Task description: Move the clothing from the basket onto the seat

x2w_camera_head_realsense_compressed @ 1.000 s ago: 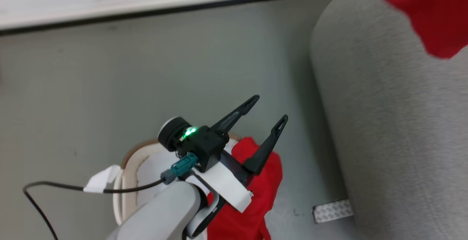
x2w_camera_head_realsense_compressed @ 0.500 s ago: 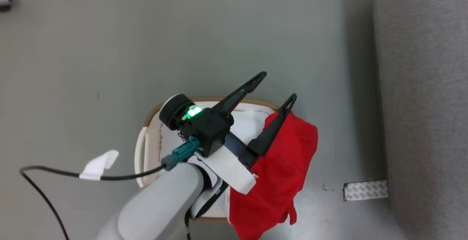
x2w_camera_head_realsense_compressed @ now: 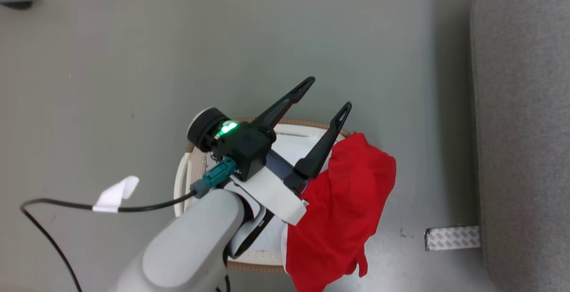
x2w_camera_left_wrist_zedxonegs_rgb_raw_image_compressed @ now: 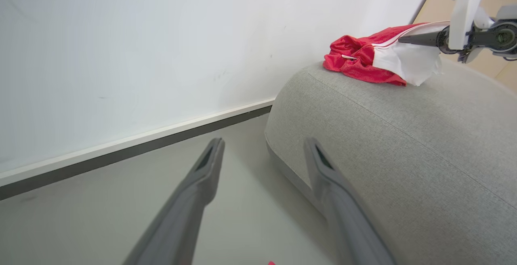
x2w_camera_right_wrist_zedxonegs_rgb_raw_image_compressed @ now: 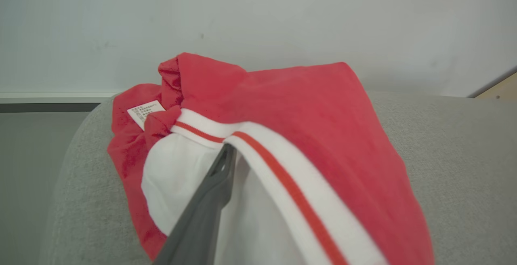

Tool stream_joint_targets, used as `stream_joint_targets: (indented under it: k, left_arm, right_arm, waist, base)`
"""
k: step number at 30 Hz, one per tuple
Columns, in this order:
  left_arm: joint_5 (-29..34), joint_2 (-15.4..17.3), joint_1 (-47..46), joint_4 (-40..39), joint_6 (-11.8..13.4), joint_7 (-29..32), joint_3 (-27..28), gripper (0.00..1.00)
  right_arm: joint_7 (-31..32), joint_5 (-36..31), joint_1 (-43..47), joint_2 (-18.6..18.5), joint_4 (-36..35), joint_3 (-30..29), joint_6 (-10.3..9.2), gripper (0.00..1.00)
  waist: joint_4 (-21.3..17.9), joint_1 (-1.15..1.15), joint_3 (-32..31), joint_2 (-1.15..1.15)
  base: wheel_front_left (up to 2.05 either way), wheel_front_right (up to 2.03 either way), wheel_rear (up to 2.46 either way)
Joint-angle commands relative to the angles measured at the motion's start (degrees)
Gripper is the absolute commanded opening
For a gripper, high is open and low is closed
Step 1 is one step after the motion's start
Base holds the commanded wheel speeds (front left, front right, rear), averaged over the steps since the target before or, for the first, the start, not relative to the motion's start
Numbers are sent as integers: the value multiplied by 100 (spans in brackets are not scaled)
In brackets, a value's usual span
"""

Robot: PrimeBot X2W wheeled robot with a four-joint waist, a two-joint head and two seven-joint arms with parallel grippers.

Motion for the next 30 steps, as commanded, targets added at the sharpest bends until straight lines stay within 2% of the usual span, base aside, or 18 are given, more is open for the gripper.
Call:
stream_joint_targets:
  k: [1,10,17,23,30]
  left_arm:
    - [-62,22,93,27,21,-65,2,100]
    - [-234,151,575,227,135,-139,139,100]
    - [-459,283,1161,206,300,-171,315,100]
    - [-611,510,1659,0,557,-190,602,100]
    - [-863,889,2302,-344,979,-183,1143,100]
  right_arm:
    - [-21,57,73,16,23,66,-13,100]
    - [240,346,684,137,-70,755,-14,100]
    - [296,535,1328,-148,-624,1137,-14,100]
    - [3,736,1849,-226,-1586,996,-14,100]
    - [-606,705,2658,359,-2747,531,-14,100]
  waist:
    - [-47,0,-143,0]
    - [-265,0,-1322,0]
    - [-329,0,-2432,0]
    - [-318,0,-3168,0]
    - [-278,0,-3654,0]
  base:
    - [0,0,0]
    - [0,0,0]
    - [0,0,0]
    - [0,0,0]
    - [0,0,0]
